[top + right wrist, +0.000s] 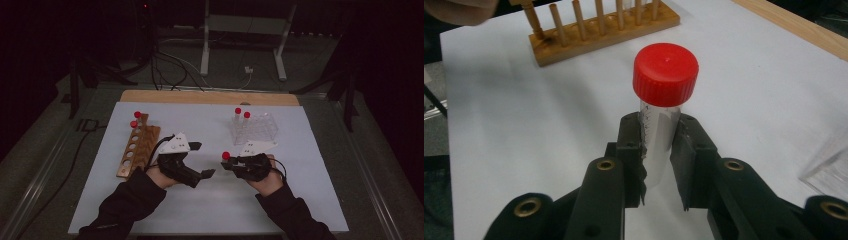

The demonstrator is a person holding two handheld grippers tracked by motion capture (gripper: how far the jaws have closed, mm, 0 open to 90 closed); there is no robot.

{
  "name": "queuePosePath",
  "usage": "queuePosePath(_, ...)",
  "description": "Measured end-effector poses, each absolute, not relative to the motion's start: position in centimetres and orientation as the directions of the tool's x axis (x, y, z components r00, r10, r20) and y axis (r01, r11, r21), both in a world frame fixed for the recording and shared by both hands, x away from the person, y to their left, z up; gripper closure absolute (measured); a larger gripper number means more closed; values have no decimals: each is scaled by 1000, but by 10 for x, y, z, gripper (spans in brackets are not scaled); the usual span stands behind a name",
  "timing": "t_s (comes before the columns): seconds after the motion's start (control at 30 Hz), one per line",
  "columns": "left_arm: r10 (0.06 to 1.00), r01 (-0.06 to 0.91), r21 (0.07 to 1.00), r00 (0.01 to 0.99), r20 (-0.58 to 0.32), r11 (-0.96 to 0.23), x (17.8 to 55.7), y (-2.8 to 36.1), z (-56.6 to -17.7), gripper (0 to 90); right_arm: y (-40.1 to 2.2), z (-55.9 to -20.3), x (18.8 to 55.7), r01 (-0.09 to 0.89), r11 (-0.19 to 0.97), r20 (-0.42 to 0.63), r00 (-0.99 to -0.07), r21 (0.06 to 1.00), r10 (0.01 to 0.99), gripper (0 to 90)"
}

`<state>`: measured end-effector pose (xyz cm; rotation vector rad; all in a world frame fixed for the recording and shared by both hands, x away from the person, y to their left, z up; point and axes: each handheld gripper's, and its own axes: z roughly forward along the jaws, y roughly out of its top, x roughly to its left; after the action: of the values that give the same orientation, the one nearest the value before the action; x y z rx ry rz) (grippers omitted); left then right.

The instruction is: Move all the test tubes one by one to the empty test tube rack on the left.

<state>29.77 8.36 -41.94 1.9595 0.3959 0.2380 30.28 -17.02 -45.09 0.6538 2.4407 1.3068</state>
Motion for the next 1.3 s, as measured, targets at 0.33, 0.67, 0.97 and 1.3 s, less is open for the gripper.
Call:
queuePosePath(0.33,395,148,921,918,7,-359,302,66,-422,246,-166,-448,298,229,491,-54,-867,841,496,755)
queuePosePath(0.67,384,119,914,922,43,-388,305,54,-426,580,-164,-446,296,224,495,-52,-874,840,483,754)
queuePosePath(0.97,355,106,904,933,53,-415,306,49,-426,711,-165,-447,297,228,497,-52,-872,837,487,755)
queuePosePath(1.3,342,91,900,937,67,-426,307,53,-419,722,-166,-446,296,212,465,-49,-872,860,488,680)
